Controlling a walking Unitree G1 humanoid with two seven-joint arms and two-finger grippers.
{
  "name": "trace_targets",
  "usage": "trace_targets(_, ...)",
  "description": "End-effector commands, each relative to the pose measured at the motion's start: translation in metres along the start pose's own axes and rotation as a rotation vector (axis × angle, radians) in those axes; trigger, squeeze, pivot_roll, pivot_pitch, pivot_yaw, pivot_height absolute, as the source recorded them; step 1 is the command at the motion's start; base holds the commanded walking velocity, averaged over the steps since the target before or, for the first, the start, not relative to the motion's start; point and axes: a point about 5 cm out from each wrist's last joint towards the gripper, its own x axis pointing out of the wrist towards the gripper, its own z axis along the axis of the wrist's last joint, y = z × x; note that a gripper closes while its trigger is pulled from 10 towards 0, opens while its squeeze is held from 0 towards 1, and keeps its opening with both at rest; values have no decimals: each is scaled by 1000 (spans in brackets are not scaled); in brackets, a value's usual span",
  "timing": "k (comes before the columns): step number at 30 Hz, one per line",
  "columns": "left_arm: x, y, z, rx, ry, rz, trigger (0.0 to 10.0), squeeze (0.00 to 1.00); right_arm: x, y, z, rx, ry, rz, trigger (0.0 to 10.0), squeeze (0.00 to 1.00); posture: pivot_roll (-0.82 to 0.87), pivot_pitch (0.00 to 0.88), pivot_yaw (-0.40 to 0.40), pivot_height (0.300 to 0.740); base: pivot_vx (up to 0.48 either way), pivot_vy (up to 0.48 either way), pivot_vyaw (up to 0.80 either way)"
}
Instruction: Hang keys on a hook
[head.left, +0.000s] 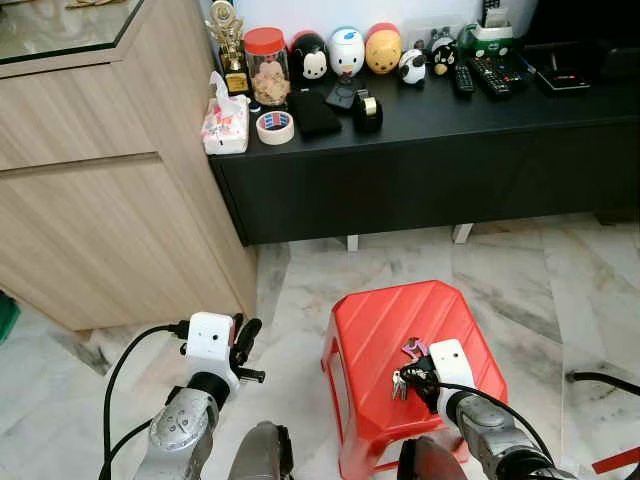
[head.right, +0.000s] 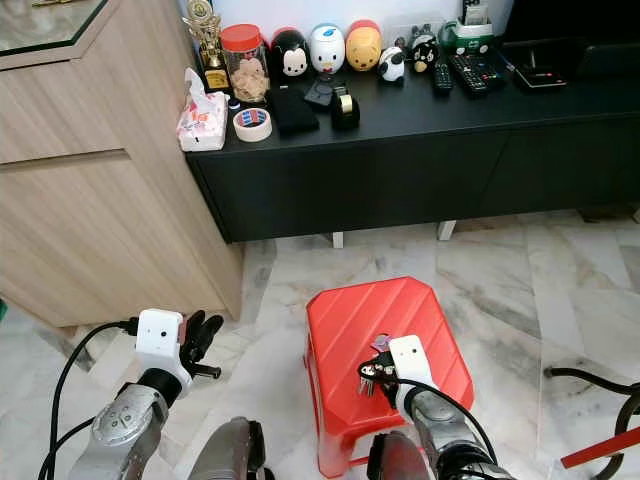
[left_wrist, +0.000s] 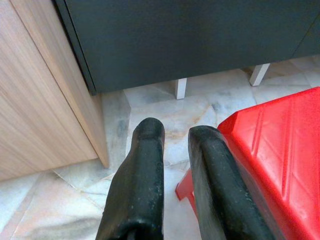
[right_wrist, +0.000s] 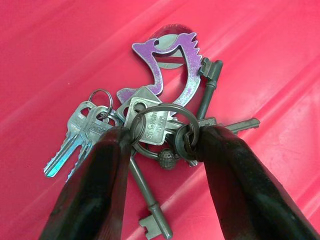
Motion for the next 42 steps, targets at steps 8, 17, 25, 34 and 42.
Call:
trace_targets(8, 0, 6, -16, 2, 49, 7, 10000, 0, -1, 5, -14, 54, 37, 3, 0, 0, 65, 165, 52, 640, 0, 0, 0)
trace_targets(17, 7, 12, -21, 7, 50, 11, 10000, 0, -1, 4, -7, 83, -8, -10, 0, 0, 54, 146, 53, 640, 0, 0, 0)
trace_targets(25, 15, 19, -22, 12, 39, 15, 10000, 0, -3, 8, -6, 133, -81, -16, 0, 0, 36, 124, 55, 640, 0, 0, 0)
trace_targets(34, 29, 19, -21, 18, 20, 10, 10000, 0, -16, 28, -23, 143, -143, 7, 0, 0, 11, 80, 55, 640, 0, 0, 0)
trace_targets(42, 41, 23, -22, 19, 17, 14, 10000, 0, -30, 34, -27, 127, -171, -46, 0, 0, -15, 41, 57, 640, 0, 0, 0)
